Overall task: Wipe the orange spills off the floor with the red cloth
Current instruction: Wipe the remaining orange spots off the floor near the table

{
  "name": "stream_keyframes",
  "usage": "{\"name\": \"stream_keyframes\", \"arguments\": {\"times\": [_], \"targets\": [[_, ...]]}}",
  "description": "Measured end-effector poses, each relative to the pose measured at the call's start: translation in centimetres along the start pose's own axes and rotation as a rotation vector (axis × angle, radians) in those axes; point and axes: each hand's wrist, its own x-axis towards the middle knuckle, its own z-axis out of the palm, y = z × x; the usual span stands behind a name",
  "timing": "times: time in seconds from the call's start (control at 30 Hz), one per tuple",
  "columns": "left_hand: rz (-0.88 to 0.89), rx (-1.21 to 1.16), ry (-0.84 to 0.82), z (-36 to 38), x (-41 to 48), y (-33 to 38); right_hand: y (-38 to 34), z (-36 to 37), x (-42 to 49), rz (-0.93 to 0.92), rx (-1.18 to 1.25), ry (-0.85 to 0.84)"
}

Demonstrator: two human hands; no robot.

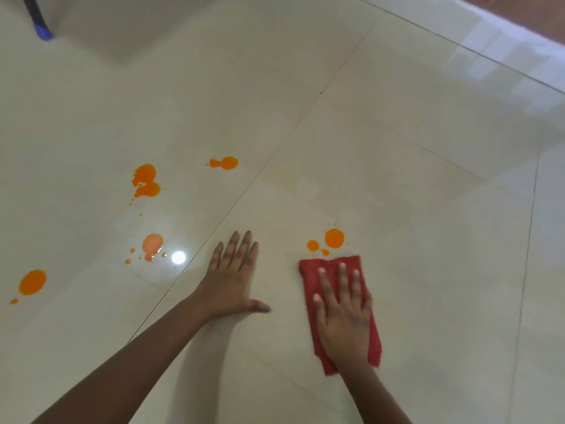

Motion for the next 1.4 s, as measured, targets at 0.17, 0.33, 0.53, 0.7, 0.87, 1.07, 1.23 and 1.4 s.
{"name": "stream_keyframes", "arguments": {"times": [0.17,0.33,0.53,0.7,0.87,1.07,1.23,1.4], "targets": [[-0.032,-0.025,-0.009,-0.2,0.6,0.1,1.4,-2.3,12.3,0.269,0.040,0.071],[-0.091,-0.144,0.042,-0.3,0.5,0.3,-9.2,0.8,10.1,-0.188,0.053,0.001],[-0.122,-0.097,-0.013,-0.5,1.1,0.7,4.3,-1.5,8.4,0.163,0.006,0.141],[-0.121,-0.136,0.003,-0.3,1.0,0.6,-3.9,-0.7,16.2,0.013,0.030,0.011],[-0.138,-0.173,-0.010,-0.7,1.1,0.6,-1.4,0.5,2.7,-0.173,0.059,0.045],[-0.111,-0.182,0.028,-0.5,1.4,0.9,0.3,-1.2,12.6,0.242,0.064,0.081],[-0.063,-0.153,0.019,-1.0,0.1,-0.3,-6.3,1.3,-0.3,-0.265,0.078,0.005],[-0.034,-0.065,-0.111,-1.3,-0.6,-0.7,1.9,-1.0,7.0,0.145,-0.024,0.051]]}}
